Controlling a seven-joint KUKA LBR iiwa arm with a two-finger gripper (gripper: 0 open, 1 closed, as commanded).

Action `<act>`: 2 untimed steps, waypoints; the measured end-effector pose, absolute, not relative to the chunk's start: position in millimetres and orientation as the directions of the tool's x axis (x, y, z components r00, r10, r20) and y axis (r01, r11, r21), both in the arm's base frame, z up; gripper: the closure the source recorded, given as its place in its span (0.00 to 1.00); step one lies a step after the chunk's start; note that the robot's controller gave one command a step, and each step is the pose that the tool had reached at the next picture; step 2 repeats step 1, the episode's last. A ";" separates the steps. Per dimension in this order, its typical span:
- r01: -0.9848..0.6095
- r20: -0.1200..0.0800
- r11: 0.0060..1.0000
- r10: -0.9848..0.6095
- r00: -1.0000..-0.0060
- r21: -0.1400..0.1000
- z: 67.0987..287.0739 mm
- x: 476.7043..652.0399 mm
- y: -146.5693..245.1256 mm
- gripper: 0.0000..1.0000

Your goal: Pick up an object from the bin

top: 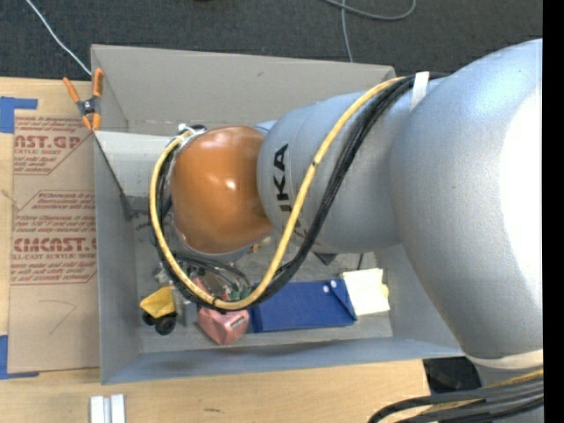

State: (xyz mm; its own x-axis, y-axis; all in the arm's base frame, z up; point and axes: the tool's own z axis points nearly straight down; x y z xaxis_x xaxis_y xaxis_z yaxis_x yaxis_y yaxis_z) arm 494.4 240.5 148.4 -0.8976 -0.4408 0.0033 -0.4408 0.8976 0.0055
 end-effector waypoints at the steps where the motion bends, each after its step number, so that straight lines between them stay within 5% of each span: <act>1: -0.441 0.002 0.898 -0.441 -0.898 0.005 156.1 494.6 240.8 1.00; 2: -0.441 0.002 0.898 -0.441 -0.898 0.005 156.1 494.6 240.8 1.00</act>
Offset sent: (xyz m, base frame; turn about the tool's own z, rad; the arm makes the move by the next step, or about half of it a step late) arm 0.0000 0.0001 0.0365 0.0000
